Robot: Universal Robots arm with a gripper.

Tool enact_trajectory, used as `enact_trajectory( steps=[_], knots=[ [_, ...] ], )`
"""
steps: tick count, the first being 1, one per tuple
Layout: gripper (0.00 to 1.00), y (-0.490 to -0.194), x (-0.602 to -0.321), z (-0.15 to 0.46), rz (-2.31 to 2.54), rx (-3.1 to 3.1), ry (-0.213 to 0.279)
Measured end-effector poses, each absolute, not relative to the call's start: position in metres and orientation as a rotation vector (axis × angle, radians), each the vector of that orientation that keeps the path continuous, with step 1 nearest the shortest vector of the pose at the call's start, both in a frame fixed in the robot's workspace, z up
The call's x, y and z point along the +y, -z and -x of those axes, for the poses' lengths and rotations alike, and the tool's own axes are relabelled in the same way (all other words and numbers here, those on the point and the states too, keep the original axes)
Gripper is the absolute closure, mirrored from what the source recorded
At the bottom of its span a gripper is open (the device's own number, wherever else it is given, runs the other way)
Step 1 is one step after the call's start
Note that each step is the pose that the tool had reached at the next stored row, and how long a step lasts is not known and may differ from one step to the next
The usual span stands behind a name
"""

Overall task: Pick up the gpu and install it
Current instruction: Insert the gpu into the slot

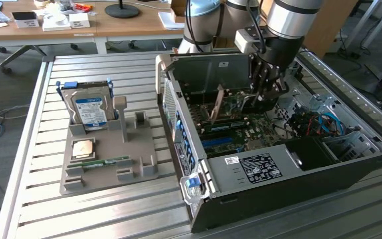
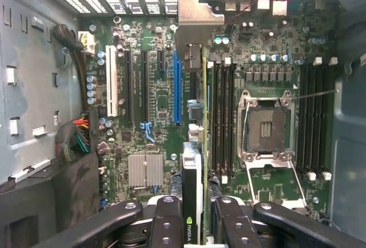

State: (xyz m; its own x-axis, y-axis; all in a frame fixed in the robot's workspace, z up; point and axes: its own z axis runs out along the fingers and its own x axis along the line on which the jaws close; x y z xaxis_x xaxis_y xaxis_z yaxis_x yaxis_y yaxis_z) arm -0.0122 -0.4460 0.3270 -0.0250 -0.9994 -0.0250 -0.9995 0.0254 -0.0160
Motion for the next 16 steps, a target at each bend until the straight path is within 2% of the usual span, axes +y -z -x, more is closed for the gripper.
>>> enact_trajectory(
  steps=[16],
  knots=[
    [0.73, -0.3233, -0.4472, 0.0138, 2.182, 2.219, -0.008]
  ],
)
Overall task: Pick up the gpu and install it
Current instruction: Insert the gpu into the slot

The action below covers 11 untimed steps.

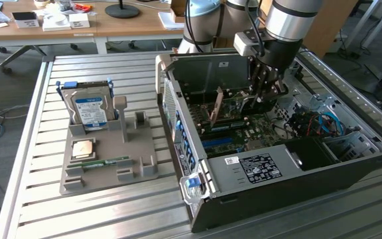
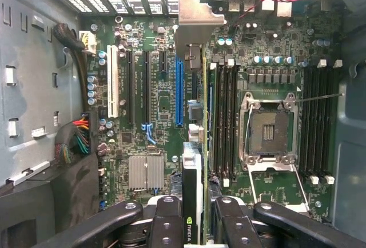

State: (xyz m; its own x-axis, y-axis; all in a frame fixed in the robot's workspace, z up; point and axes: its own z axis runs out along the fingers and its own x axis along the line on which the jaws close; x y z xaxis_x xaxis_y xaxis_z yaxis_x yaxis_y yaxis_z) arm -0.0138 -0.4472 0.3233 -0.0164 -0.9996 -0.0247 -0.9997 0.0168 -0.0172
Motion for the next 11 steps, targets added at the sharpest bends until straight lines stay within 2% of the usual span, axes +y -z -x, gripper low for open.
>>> enact_trajectory(
  steps=[11],
  knots=[
    [0.73, -0.3222, -0.4485, 0.0145, 2.182, 2.219, -0.008]
  ],
)
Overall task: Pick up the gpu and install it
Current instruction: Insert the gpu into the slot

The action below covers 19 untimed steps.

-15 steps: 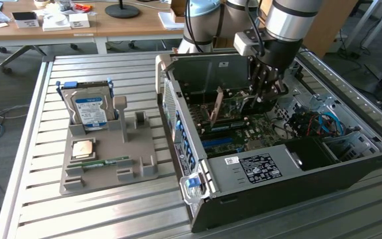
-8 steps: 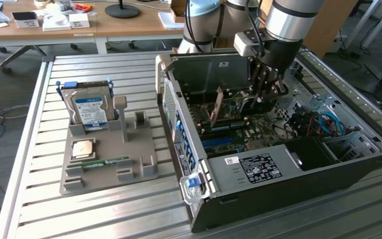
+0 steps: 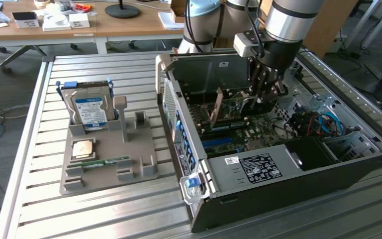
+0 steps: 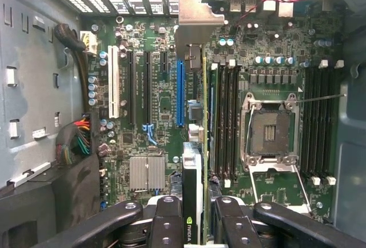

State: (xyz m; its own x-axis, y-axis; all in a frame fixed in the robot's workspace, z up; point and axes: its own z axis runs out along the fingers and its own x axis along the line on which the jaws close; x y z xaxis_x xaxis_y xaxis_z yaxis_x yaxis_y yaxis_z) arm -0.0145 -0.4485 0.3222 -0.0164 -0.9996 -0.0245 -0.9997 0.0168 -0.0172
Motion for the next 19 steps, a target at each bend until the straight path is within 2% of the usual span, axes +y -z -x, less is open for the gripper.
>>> enact_trajectory(
  steps=[19],
  knots=[
    [0.73, -0.3165, -0.4554, 0.0182, 2.183, 2.219, -0.007]
  ],
)
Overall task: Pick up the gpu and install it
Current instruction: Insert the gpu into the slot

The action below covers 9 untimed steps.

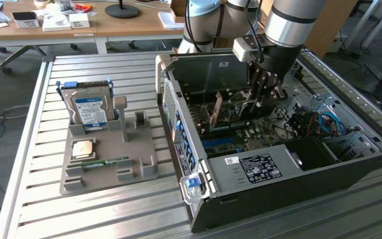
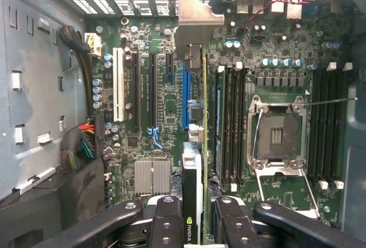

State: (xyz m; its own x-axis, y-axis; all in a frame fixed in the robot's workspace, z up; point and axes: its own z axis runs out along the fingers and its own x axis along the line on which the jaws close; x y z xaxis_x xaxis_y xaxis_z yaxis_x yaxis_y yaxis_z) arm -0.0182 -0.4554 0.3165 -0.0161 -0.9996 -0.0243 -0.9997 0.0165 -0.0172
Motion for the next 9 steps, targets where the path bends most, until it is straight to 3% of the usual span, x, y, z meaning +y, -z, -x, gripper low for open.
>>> enact_trajectory(
  steps=[9],
  knots=[
    [0.73, -0.3151, -0.4555, 0.0194, 2.182, 2.219, -0.007]
  ],
)
